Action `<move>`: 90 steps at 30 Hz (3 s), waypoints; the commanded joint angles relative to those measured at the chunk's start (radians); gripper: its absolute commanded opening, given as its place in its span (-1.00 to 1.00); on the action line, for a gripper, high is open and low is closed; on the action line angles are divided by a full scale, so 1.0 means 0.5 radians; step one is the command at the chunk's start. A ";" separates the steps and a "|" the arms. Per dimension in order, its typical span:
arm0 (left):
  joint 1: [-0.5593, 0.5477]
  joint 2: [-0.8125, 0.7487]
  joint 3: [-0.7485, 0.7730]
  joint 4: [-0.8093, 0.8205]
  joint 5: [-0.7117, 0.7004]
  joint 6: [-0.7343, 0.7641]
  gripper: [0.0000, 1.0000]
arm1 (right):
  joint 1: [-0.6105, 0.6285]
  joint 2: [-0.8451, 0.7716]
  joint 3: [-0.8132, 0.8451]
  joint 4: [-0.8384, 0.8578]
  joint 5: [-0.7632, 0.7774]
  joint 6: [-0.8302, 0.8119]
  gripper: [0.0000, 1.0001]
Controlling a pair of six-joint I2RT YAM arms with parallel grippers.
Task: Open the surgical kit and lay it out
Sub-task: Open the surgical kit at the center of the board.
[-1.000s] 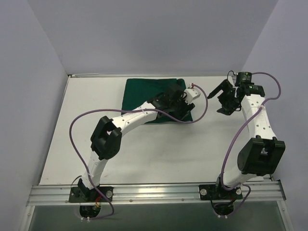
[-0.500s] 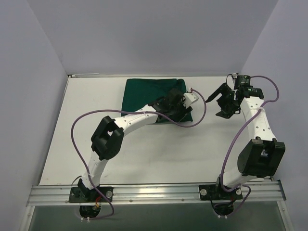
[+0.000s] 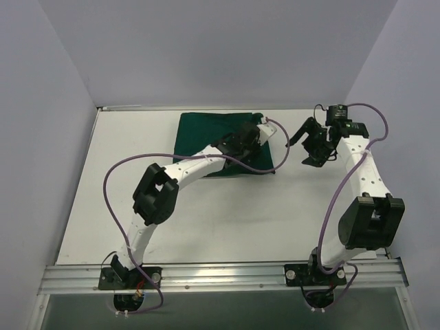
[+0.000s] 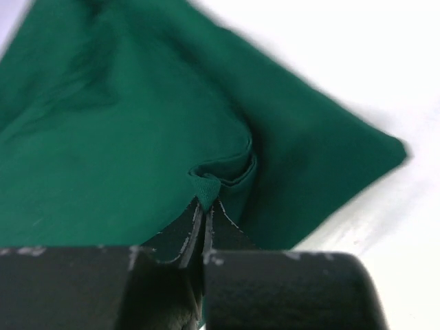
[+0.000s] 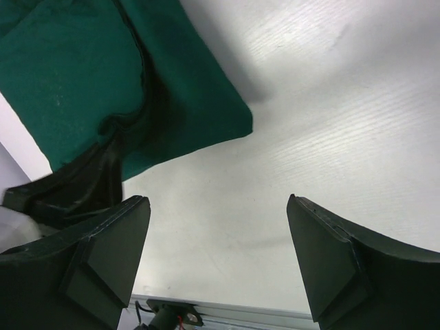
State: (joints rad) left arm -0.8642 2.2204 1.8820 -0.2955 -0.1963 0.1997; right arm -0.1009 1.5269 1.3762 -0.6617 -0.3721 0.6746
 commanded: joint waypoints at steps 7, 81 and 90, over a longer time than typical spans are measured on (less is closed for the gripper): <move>0.642 -0.670 0.034 -0.344 -0.374 -0.442 -0.95 | 0.462 0.364 0.493 -0.017 0.127 -0.174 0.63; 2.066 -1.677 -1.245 -0.811 0.073 -1.117 0.54 | 2.040 2.140 2.279 0.210 1.079 -1.089 -0.05; 2.066 -1.661 -1.245 -0.805 0.080 -1.117 0.54 | 2.040 2.073 2.251 0.289 1.060 -1.073 -0.30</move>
State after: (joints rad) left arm 0.1711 1.3945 1.2514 -0.7403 -0.1696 -0.3553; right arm 0.9001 2.5866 2.5118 -0.5404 0.1444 0.1329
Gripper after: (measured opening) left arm 0.771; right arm 0.353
